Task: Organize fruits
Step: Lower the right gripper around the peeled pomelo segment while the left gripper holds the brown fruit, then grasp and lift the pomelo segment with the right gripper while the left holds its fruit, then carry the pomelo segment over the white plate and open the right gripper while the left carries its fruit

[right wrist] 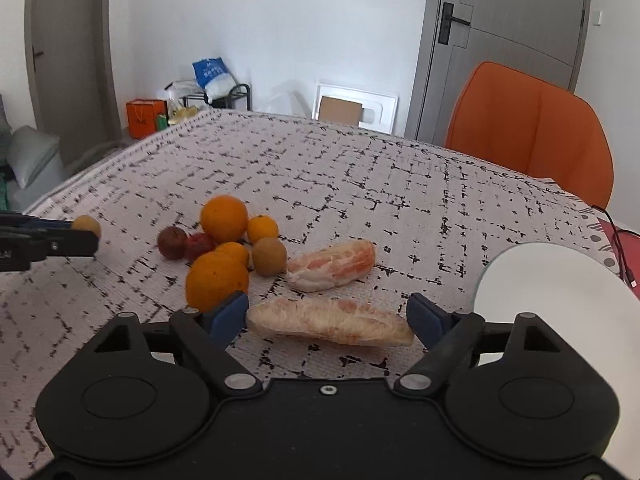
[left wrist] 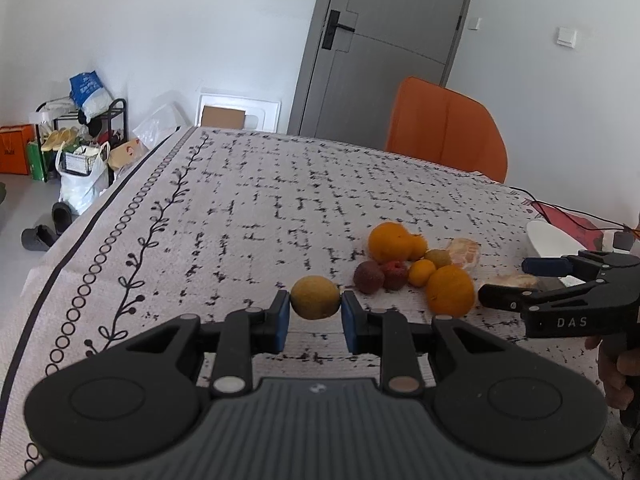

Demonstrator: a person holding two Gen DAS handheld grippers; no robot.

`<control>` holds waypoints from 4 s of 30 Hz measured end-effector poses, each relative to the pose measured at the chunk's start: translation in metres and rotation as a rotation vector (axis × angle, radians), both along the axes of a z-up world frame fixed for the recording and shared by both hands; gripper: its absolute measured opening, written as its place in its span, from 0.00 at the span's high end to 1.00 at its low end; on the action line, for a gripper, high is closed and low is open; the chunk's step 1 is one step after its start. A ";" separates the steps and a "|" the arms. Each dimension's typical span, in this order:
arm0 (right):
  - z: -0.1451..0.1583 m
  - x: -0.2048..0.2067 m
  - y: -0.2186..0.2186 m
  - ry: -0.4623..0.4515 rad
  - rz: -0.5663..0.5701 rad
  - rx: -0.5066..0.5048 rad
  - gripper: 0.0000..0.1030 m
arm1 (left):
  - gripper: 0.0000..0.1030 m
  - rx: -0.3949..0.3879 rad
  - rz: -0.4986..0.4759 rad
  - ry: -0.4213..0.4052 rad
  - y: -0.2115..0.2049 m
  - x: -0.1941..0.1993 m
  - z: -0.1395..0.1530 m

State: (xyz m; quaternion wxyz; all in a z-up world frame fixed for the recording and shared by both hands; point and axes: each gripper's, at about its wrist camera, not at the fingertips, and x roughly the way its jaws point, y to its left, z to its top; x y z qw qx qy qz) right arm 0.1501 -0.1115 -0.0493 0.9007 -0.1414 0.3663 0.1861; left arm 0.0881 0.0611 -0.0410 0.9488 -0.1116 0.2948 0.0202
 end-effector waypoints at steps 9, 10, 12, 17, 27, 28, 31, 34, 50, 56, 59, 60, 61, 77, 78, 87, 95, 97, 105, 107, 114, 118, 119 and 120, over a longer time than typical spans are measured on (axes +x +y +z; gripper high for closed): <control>0.004 -0.013 -0.017 0.027 -0.054 0.040 0.51 | 0.75 0.019 -0.029 0.009 -0.017 -0.002 0.001; 0.003 -0.015 -0.019 0.032 -0.058 0.051 0.33 | 0.75 0.023 -0.031 0.008 -0.019 -0.002 0.001; 0.004 -0.021 -0.024 0.021 -0.077 0.075 0.17 | 0.75 0.025 -0.035 0.010 -0.021 -0.001 0.000; 0.000 -0.028 -0.022 0.016 -0.110 0.071 0.17 | 0.75 0.027 -0.054 0.013 -0.027 0.001 -0.001; -0.016 -0.019 -0.013 0.031 -0.200 0.027 0.11 | 0.75 0.008 -0.049 0.021 -0.017 0.000 -0.007; -0.016 -0.018 -0.012 0.033 -0.200 0.030 0.09 | 0.75 0.006 -0.048 0.021 -0.015 0.000 -0.007; -0.017 -0.015 -0.009 0.029 -0.206 0.028 0.06 | 0.75 0.000 -0.041 0.021 -0.011 -0.001 -0.008; -0.020 -0.012 -0.003 0.025 -0.204 0.000 0.05 | 0.75 -0.007 -0.033 0.023 -0.005 -0.002 -0.009; -0.007 -0.017 -0.001 -0.027 -0.159 0.030 0.20 | 0.75 -0.009 -0.031 0.028 -0.005 0.000 -0.011; 0.003 -0.020 -0.008 -0.041 -0.159 0.062 0.20 | 0.75 0.003 -0.045 0.019 -0.013 0.002 -0.007; 0.002 -0.025 -0.009 -0.020 -0.145 0.080 0.20 | 0.75 0.011 -0.052 0.019 -0.018 0.003 -0.006; 0.002 -0.027 -0.008 -0.011 -0.134 0.085 0.20 | 0.75 0.013 -0.053 0.020 -0.019 0.003 -0.006; 0.001 -0.030 -0.008 -0.002 -0.126 0.088 0.20 | 0.75 0.014 -0.054 0.021 -0.020 0.003 -0.006; -0.021 -0.031 0.001 0.059 -0.105 0.052 0.14 | 0.75 0.020 -0.051 0.020 -0.019 0.002 -0.004; -0.021 -0.032 0.002 0.053 -0.105 0.050 0.16 | 0.75 0.020 -0.051 0.020 -0.019 0.002 -0.004; 0.000 -0.034 -0.008 -0.011 -0.121 0.077 0.19 | 0.75 0.019 -0.084 0.011 -0.029 0.006 0.001; 0.023 -0.037 -0.029 -0.074 -0.163 0.121 0.19 | 0.75 0.032 -0.149 0.009 -0.054 0.018 0.006; 0.029 -0.039 -0.037 -0.089 -0.174 0.137 0.19 | 0.75 0.036 -0.165 0.006 -0.062 0.022 0.007; 0.048 -0.047 -0.068 -0.129 -0.219 0.169 0.19 | 0.75 0.054 -0.233 -0.009 -0.098 0.033 0.014; 0.048 -0.048 -0.076 -0.133 -0.236 0.169 0.19 | 0.75 0.056 -0.247 -0.011 -0.105 0.035 0.015; 0.047 -0.053 -0.110 -0.145 -0.306 0.177 0.19 | 0.75 0.071 -0.289 -0.008 -0.132 0.047 0.015; 0.044 -0.053 -0.130 -0.148 -0.346 0.176 0.19 | 0.75 0.082 -0.311 -0.012 -0.146 0.054 0.015; 0.043 -0.053 -0.134 -0.148 -0.356 0.176 0.19 | 0.75 0.083 -0.317 -0.012 -0.150 0.056 0.015; 0.042 -0.052 -0.139 -0.147 -0.366 0.175 0.19 | 0.75 0.085 -0.322 -0.012 -0.153 0.058 0.015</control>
